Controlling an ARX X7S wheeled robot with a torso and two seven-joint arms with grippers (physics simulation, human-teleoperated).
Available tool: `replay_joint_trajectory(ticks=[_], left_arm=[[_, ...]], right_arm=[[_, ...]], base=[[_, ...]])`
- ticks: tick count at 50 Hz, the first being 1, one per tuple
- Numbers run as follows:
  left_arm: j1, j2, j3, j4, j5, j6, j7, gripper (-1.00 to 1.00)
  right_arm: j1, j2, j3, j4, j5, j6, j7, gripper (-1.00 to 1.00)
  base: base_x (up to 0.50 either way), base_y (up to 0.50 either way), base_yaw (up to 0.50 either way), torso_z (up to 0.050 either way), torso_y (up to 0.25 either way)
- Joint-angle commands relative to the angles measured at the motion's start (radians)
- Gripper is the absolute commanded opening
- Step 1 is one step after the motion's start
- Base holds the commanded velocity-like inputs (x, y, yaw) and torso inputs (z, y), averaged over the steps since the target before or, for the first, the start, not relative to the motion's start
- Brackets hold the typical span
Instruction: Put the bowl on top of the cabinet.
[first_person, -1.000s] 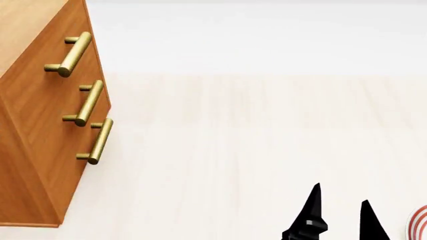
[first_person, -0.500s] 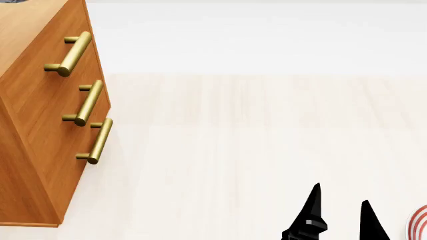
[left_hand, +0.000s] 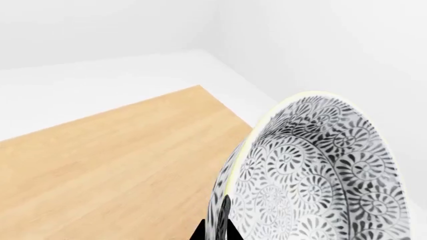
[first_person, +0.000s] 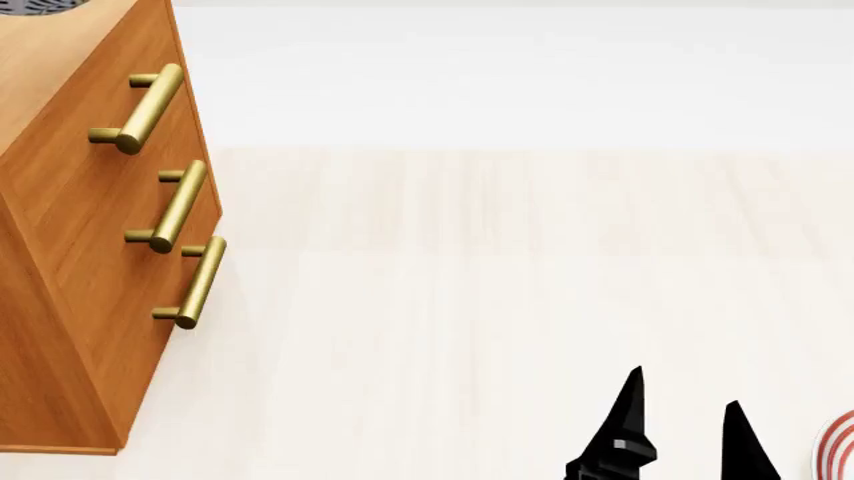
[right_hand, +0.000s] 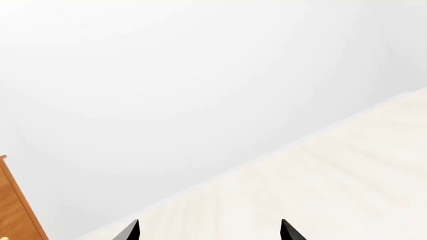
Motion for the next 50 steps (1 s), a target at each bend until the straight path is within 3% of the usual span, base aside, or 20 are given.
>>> replay_joint_trajectory(ticks=[1, 23, 50], left_arm=[[-0.021, -0.008, 0.002, -0.032, 0.010, 0.033, 0.014, -1.00], [0.079, -0.010, -0.019, 0.163, -0.004, -0.010, -0.055, -1.00], [0.072, -0.022, -0.021, 0.063, 0.001, 0.070, -0.039, -1.00]], right_arm=[[0.000, 0.001, 0.000, 0.000, 0.000, 0.001, 0.002, 1.00], [0.006, -0.003, -0.004, 0.012, -0.005, 0.001, 0.001, 1.00], [0.009, -0.005, -0.008, 0.015, -0.010, 0.001, 0.003, 1.00]], base=[[0.00, 0.00, 0.00, 0.000, 0.000], [0.00, 0.00, 0.00, 0.000, 0.000], [0.00, 0.00, 0.00, 0.000, 0.000]])
